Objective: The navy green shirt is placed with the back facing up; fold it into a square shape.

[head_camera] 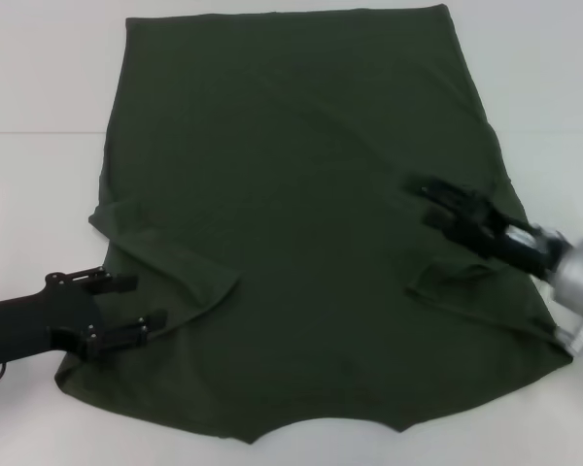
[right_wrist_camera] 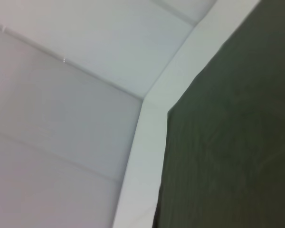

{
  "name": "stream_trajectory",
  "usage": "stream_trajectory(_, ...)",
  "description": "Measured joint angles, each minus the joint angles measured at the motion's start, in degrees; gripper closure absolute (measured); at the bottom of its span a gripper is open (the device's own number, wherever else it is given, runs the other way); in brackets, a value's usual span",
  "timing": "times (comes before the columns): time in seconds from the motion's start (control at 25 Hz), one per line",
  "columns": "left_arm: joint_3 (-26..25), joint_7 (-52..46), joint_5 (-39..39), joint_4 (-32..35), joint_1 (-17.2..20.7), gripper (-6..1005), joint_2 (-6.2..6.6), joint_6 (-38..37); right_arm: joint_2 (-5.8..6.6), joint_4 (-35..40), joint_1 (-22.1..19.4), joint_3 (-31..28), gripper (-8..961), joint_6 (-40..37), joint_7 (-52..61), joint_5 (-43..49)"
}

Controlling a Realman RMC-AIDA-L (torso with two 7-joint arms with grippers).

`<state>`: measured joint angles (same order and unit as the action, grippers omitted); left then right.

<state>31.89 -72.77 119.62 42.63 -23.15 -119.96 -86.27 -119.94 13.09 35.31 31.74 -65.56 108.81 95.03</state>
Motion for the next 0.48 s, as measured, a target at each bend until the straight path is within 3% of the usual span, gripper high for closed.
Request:
stream_trajectory(0.28,0.02,0.00,0.00,-0.07,-0.51,299,-0.09,-0.03,0.33,1.99,-9.72,-0.67,57,-1.94,-1.40,-4.05)
stream_trajectory(0.48,0.16,0.00,0.00,-0.14,-0.97,299,-0.55,-0.04,0.36,3.84,-12.55,-2.69,57,-1.51,-2.18,-5.36)
